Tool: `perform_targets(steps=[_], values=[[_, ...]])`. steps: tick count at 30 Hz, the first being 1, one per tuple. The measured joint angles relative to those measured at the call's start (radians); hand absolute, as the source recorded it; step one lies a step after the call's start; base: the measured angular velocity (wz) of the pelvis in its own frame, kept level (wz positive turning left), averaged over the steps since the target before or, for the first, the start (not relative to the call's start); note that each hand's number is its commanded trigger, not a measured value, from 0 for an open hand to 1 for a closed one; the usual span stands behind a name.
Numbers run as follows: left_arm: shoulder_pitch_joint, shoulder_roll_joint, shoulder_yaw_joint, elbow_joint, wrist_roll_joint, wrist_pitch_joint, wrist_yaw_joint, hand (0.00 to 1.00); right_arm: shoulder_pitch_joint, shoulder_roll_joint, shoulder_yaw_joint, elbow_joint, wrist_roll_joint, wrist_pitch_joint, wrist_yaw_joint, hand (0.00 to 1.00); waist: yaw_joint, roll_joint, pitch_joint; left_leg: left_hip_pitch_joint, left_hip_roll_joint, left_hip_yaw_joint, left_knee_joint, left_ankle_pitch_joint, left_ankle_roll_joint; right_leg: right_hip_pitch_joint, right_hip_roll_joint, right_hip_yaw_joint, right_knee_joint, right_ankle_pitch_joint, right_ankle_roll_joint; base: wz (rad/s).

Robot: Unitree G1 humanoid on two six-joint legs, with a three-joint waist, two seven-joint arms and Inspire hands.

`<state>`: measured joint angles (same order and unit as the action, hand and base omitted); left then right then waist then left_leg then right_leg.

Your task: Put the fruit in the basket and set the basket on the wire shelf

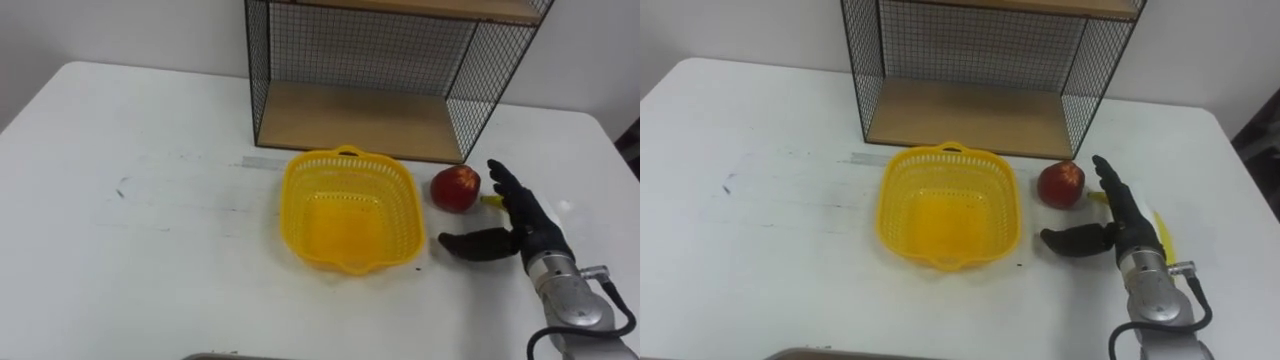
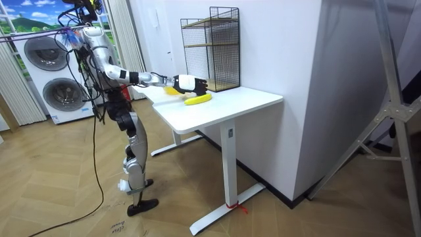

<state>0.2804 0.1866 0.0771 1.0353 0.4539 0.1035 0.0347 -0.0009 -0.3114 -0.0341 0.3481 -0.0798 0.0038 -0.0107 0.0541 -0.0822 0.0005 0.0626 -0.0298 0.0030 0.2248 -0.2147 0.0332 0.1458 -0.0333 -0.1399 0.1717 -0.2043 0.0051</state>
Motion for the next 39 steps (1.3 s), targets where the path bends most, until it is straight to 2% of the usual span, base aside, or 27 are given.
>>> perform_targets(steps=[9,14,20,28,33,39], values=[[0.000,0.000,0.000,-0.007,0.001,0.001,0.000,0.00,-0.040,-0.002,0.002,0.046,-0.005,0.009,0.017,0.00,0.010,0.000,0.0015,0.002,-0.001,-0.009,0.008,0.000,0.000,0.011,0.000,-0.010,-0.001,0.000,0.000,0.03],[0.000,0.000,-0.001,-0.019,0.001,0.002,0.002,0.00,-0.057,-0.003,0.008,0.049,-0.012,0.019,0.022,0.00,0.022,-0.007,0.0074,0.001,-0.001,-0.008,0.006,0.000,0.000,0.010,0.000,-0.010,0.000,0.000,0.000,0.00],[0.000,0.000,-0.001,-0.033,0.000,0.003,0.002,0.00,-0.091,-0.015,0.014,0.071,-0.047,0.020,0.021,0.00,0.038,-0.014,0.0067,-0.002,-0.001,-0.009,0.013,0.000,0.000,0.009,-0.001,-0.014,0.000,0.000,0.000,0.00],[0.000,0.000,-0.001,-0.032,-0.002,0.014,0.001,0.00,-0.157,-0.016,0.014,0.149,-0.048,0.020,0.021,0.00,0.047,-0.004,0.0073,-0.004,0.000,-0.009,0.006,0.000,0.000,0.010,-0.001,-0.016,0.000,0.000,0.000,0.00],[-0.004,0.000,-0.002,-0.025,-0.002,0.022,-0.013,0.00,-0.160,-0.016,0.014,0.160,-0.046,0.020,0.028,0.00,0.060,0.002,0.0083,-0.001,0.000,-0.011,0.011,0.000,0.000,0.012,-0.001,-0.019,0.000,0.000,0.000,0.00],[0.008,0.000,-0.001,-0.020,0.000,0.033,-0.043,0.00,-0.196,-0.018,0.011,0.218,-0.044,0.020,0.042,0.00,0.059,0.003,0.0076,-0.001,-0.001,-0.016,0.012,0.000,0.000,0.015,-0.001,-0.024,0.000,0.000,0.000,0.00]])
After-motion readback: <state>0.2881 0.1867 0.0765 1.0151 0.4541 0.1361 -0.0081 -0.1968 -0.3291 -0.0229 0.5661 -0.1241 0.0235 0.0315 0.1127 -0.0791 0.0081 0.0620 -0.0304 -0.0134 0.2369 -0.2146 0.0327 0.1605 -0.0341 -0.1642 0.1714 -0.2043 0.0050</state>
